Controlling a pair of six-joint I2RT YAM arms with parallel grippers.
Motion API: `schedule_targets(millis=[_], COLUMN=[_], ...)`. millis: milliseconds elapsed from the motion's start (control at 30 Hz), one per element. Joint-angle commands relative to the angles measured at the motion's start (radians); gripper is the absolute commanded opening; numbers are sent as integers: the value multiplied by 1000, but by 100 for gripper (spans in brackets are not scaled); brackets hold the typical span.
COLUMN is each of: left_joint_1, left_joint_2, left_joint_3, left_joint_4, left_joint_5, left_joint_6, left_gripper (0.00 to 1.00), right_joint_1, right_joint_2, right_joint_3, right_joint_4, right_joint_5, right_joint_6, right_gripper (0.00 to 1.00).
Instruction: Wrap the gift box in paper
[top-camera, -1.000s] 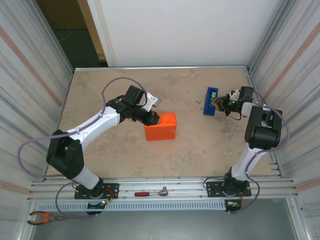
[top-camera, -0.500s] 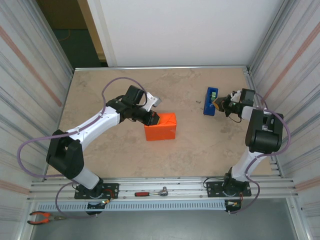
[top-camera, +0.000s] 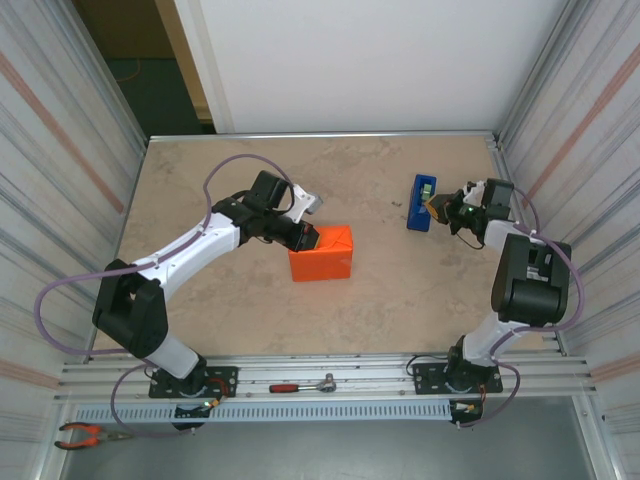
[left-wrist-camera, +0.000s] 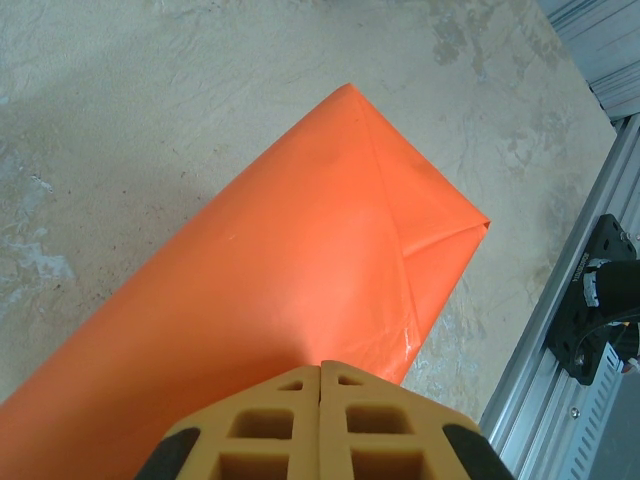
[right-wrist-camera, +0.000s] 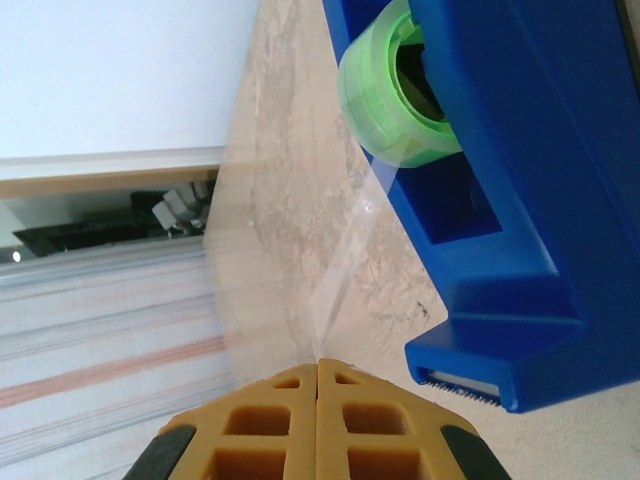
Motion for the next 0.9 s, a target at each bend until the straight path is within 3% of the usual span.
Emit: schedule_targets(millis=[0, 867], left_joint_1=[-32, -38], left_joint_2=[60, 67], left_joint_3=[-43, -43], left_joint_4=[-65, -68], left_joint_5=[-26, -29], left_joint_6=[18, 20], left_gripper=[0, 0], right_joint_1=[8, 24], right_joint_2=[-61, -173], right_joint_3=[-18, -220], right_joint_4=[-7, -8], right_joint_5=[-34, 21], right_joint_6=[26, 29], right_gripper=[0, 0])
